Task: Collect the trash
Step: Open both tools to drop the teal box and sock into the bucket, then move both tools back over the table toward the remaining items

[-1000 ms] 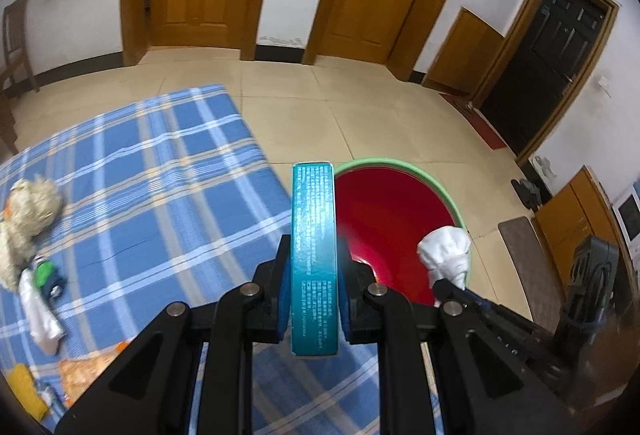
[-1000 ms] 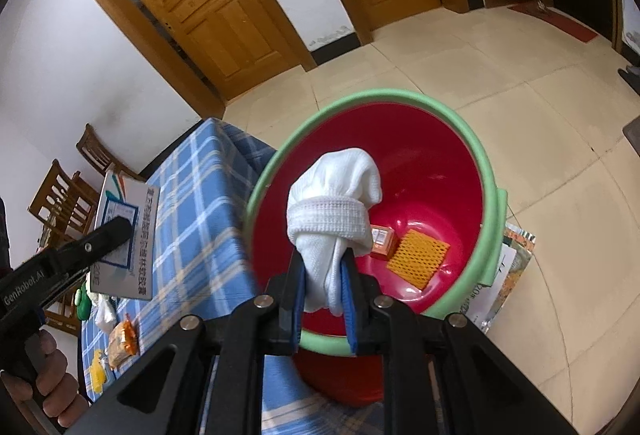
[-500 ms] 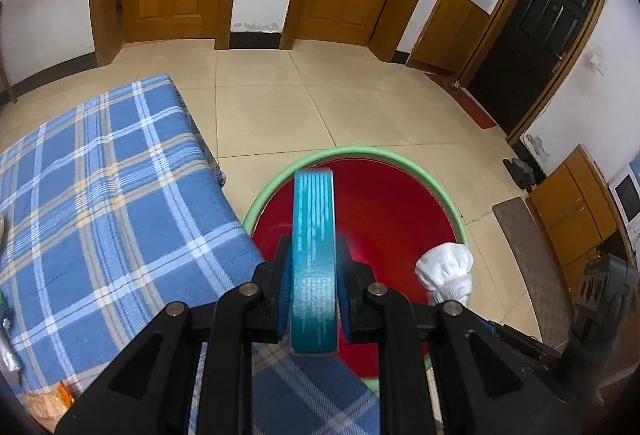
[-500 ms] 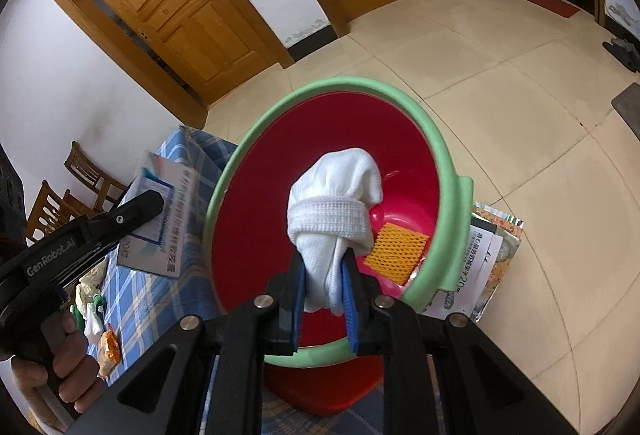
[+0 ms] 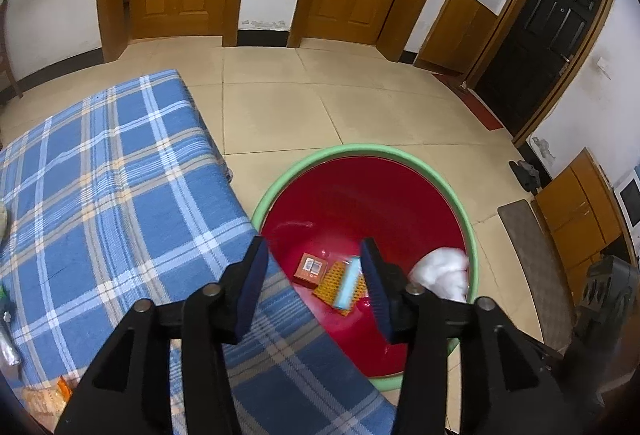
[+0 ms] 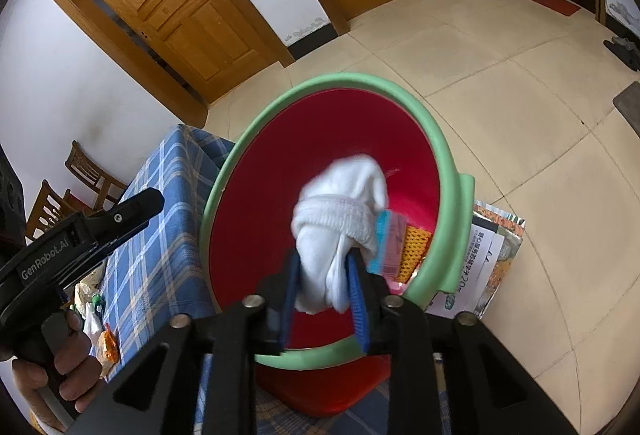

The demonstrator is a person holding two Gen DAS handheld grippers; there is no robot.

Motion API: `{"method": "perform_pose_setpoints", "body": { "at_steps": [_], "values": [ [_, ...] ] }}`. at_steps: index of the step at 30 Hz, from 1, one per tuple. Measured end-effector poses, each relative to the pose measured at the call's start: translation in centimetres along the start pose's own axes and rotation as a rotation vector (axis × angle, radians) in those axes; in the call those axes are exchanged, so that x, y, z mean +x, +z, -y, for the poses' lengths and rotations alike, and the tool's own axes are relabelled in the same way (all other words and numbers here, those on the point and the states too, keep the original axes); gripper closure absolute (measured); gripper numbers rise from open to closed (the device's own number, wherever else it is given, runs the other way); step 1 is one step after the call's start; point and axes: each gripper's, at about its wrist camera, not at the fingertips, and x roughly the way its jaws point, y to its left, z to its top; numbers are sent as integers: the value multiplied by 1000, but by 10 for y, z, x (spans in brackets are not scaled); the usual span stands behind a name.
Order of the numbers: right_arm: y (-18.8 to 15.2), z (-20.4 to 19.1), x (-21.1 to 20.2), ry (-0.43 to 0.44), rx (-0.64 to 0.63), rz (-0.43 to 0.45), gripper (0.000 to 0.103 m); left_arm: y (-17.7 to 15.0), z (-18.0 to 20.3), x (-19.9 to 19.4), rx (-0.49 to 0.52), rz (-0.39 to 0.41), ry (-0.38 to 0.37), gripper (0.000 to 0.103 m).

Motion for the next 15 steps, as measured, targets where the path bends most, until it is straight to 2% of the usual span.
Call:
{"method": "perform_pose_setpoints", "body": {
  "at_steps": [2,15],
  "values": [
    [0,-2,-2,7,-3,9,54,-1,-3,-3,-7,2,7,50],
    [0,-17,-17,22,-23,39,45,-10,-24,-31,-68,18,50,48]
  ]
}}
